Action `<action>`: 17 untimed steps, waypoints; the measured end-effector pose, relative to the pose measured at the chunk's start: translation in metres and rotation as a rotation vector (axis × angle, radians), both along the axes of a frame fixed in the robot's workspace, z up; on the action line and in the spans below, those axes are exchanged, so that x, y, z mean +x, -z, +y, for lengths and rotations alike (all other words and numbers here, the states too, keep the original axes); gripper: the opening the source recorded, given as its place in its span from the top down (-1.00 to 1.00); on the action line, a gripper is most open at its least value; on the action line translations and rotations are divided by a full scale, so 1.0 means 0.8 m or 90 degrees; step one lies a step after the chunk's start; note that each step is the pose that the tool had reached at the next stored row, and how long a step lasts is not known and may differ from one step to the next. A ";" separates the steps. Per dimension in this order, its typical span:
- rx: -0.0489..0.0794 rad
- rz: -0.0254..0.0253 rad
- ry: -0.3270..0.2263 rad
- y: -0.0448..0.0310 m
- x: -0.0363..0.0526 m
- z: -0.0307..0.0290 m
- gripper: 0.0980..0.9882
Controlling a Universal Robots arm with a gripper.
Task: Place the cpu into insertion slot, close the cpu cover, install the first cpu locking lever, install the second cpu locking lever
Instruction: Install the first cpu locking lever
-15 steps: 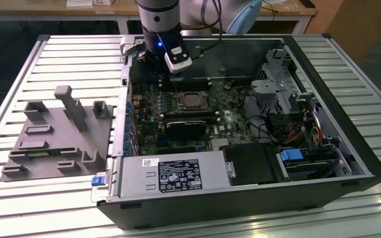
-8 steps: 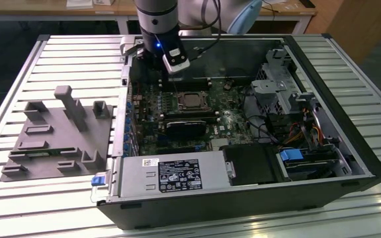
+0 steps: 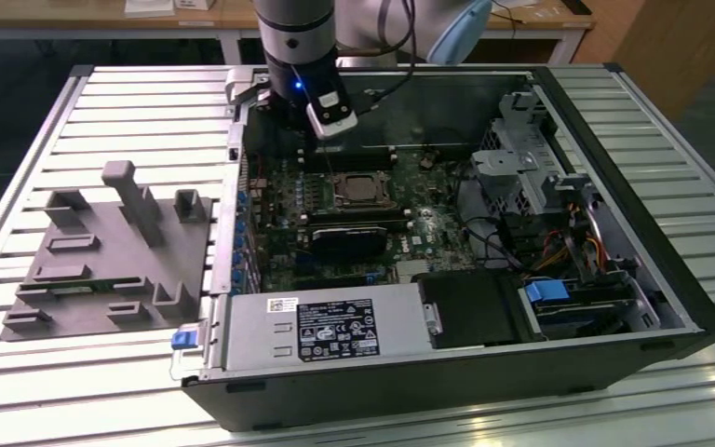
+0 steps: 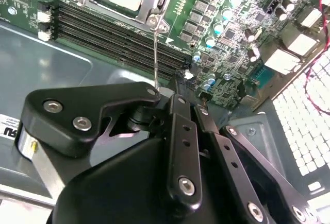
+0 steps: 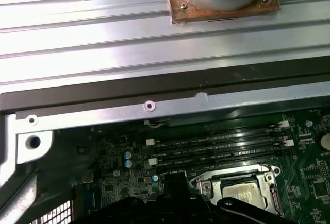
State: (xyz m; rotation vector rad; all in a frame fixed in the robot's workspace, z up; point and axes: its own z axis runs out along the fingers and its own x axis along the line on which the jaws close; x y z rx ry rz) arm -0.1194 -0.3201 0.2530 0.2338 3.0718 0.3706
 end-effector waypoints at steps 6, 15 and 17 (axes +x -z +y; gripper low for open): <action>0.001 0.0000 0.000 0.0014 0.014 0.0000 0.99; 0.001 0.0007 0.000 0.0034 0.046 0.0000 0.99; 0.001 0.0015 0.000 0.0037 0.057 0.0000 0.99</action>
